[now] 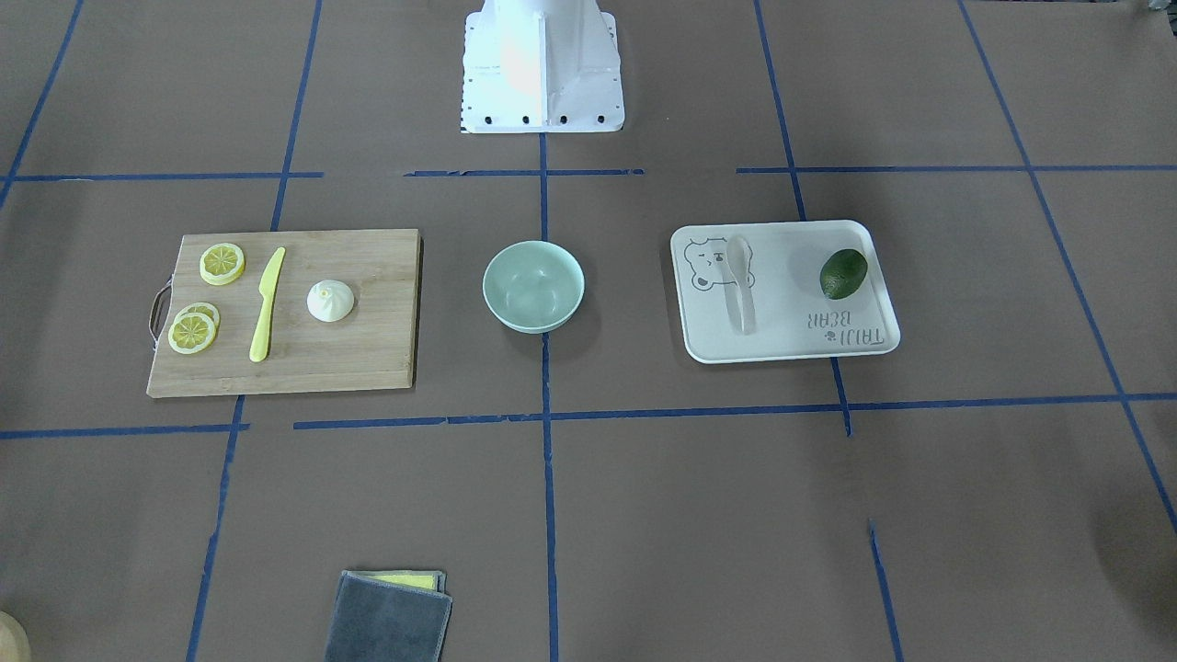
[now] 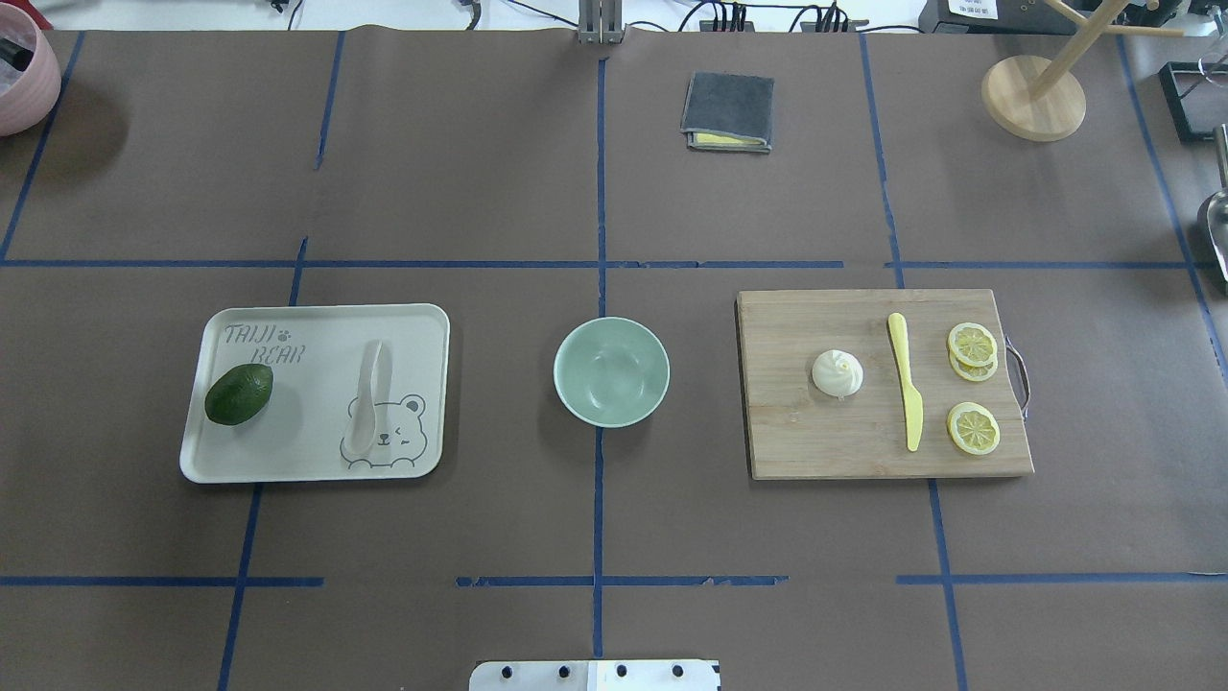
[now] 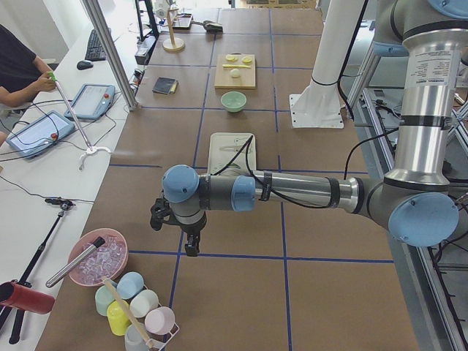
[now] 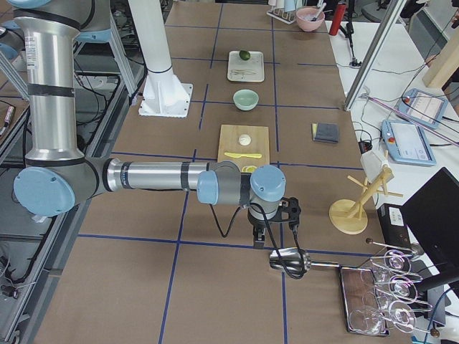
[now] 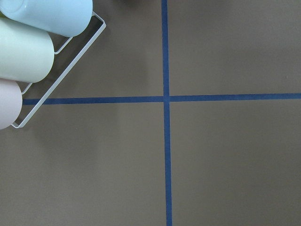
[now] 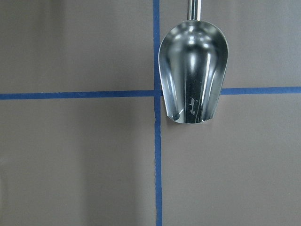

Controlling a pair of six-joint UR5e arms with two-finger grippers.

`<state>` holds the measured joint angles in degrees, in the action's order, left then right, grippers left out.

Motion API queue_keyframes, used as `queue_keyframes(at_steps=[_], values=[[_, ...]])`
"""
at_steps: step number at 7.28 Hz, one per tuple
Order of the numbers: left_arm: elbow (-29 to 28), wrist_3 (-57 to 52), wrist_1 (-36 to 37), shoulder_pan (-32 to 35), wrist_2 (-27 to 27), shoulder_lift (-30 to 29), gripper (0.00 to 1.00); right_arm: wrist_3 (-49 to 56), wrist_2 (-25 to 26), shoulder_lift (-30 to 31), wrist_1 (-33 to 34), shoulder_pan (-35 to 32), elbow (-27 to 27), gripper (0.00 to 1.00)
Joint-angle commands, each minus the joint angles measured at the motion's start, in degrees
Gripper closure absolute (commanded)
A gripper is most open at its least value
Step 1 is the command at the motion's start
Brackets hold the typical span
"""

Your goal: Put spoon and bun in bowl

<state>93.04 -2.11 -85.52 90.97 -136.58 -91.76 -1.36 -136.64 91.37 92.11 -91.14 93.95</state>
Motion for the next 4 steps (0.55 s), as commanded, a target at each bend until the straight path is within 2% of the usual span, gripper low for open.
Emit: queue_keyframes(at_steps=[1,4], values=[[-0.05,-0.09,0.0,0.0,0.0,0.0,0.0,0.04,-0.03,0.04,0.0,0.0,0.1,0.0],[1.17,-0.18,-2.35,-0.87,0.0,-1.13,0.0,-0.22,-0.12,-1.1,0.0,0.08,0.97,0.0]])
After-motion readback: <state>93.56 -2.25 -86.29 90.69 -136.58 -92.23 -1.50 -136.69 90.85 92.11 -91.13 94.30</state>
